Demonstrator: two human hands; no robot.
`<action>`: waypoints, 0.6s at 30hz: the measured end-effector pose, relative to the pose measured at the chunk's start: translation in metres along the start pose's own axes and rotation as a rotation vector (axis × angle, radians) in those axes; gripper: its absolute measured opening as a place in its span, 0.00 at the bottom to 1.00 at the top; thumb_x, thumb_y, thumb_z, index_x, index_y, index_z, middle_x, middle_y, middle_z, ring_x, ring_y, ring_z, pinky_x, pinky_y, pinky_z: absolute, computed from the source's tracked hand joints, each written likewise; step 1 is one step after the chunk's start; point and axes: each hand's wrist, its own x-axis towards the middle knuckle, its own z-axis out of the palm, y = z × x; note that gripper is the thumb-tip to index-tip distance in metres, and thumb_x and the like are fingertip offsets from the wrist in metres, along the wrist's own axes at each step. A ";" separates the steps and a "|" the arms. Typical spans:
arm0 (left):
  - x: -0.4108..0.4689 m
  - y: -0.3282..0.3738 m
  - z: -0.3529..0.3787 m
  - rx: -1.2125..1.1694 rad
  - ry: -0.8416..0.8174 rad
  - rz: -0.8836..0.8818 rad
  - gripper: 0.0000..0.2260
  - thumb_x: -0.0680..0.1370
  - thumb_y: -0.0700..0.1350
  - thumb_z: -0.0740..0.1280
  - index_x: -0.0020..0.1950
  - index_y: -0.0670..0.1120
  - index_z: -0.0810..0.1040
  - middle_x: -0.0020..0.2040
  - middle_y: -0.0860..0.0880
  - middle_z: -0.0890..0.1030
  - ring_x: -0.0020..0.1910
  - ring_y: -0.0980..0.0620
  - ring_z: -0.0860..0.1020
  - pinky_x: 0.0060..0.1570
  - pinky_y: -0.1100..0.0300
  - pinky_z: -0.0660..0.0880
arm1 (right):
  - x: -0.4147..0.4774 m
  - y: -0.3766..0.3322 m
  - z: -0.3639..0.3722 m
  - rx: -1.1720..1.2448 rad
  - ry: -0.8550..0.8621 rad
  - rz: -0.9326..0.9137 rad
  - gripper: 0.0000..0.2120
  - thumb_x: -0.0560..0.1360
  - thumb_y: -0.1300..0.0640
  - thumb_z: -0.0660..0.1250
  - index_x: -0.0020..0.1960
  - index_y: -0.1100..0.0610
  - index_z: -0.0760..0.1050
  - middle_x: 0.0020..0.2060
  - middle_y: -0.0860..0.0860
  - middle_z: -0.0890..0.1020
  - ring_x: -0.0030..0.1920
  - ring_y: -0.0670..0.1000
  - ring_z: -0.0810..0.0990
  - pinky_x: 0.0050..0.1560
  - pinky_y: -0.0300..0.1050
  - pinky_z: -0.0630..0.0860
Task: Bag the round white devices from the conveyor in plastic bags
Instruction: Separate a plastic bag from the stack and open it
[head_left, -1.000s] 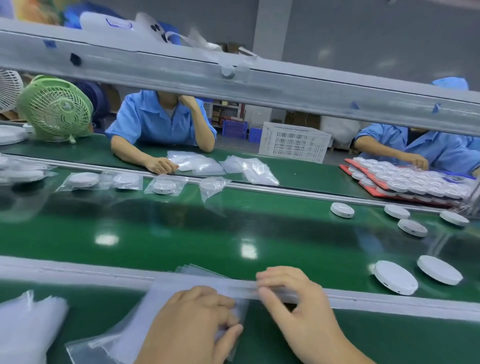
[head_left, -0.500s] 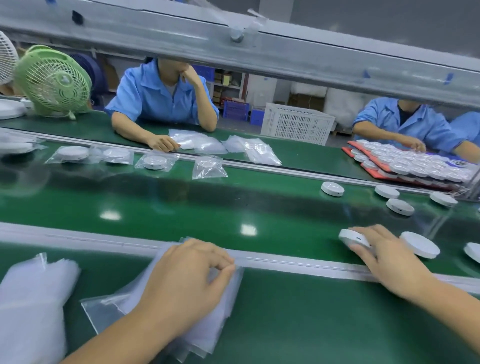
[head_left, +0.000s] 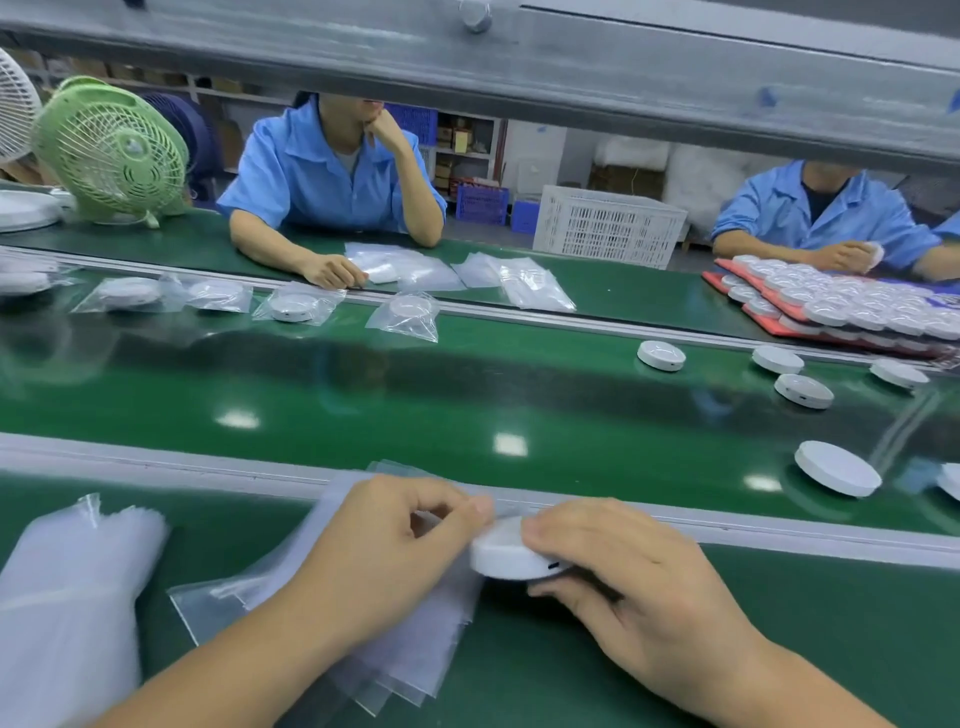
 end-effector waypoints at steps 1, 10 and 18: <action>0.000 -0.003 -0.002 0.117 -0.027 0.014 0.12 0.79 0.61 0.66 0.44 0.57 0.85 0.41 0.59 0.85 0.41 0.52 0.81 0.46 0.51 0.78 | -0.005 0.001 -0.002 -0.003 0.020 0.048 0.12 0.80 0.53 0.72 0.62 0.53 0.79 0.56 0.43 0.83 0.55 0.46 0.82 0.57 0.41 0.78; -0.008 -0.005 0.007 0.751 -0.126 0.223 0.16 0.77 0.66 0.56 0.55 0.68 0.81 0.42 0.63 0.76 0.46 0.60 0.70 0.47 0.62 0.68 | -0.009 0.027 -0.004 0.635 0.550 1.025 0.09 0.80 0.62 0.68 0.55 0.50 0.82 0.49 0.47 0.87 0.45 0.45 0.83 0.40 0.45 0.75; -0.012 -0.003 0.014 0.546 0.046 0.133 0.12 0.73 0.63 0.60 0.44 0.66 0.83 0.43 0.66 0.79 0.48 0.63 0.74 0.48 0.63 0.73 | -0.010 0.014 -0.002 0.383 0.220 0.737 0.15 0.77 0.58 0.73 0.57 0.39 0.81 0.53 0.44 0.85 0.51 0.48 0.83 0.49 0.36 0.78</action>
